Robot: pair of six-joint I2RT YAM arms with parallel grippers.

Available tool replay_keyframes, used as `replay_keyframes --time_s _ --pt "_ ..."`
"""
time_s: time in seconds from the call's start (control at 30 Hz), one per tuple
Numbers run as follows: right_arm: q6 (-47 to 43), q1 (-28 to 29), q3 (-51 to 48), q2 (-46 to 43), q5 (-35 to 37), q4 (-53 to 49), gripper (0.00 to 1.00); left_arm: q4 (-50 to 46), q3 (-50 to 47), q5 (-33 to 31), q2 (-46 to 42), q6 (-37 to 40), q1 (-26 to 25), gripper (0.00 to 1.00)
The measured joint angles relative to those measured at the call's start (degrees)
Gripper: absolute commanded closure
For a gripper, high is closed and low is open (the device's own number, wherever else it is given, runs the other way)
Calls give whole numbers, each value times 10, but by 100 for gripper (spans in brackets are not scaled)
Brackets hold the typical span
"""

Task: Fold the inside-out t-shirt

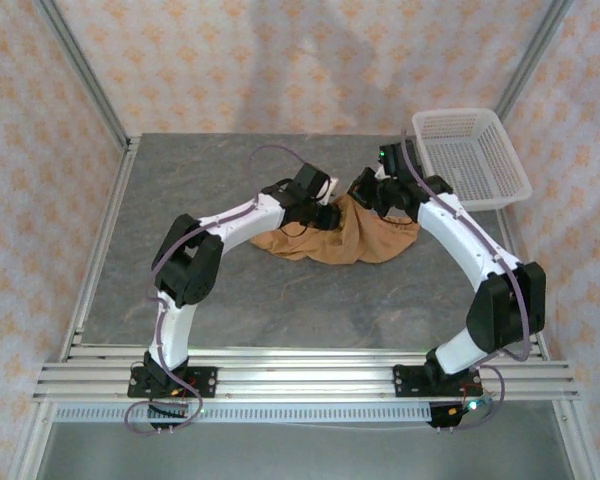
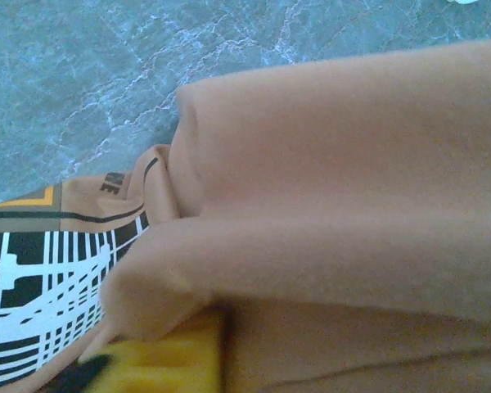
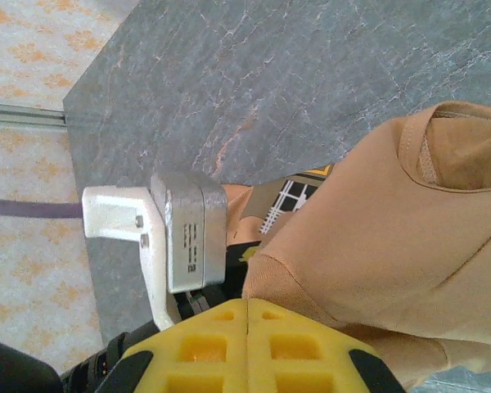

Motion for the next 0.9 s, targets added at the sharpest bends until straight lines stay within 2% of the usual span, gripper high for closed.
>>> replay_keyframes --time_s 0.13,0.27,0.43,0.6,0.77,0.83,0.9 --pt "-17 -4 -21 -5 11 -1 100 -29 17 0 -9 6 0 100" --pt "-35 -25 -55 -4 35 -8 100 -56 10 24 -62 8 3 100" --pt "-63 -50 -57 26 66 -12 100 -1 -43 134 -170 -8 14 100" --pt "-87 -60 -2 113 68 -26 99 98 -100 223 -165 -41 20 100" --pt "-96 -57 -16 101 73 -39 86 130 -150 244 -102 -61 22 100" --pt "-97 -53 -45 59 78 -41 74 124 -150 241 -80 -64 25 100" --pt "-97 -47 -83 5 74 -34 67 115 -147 238 -64 -66 31 100"
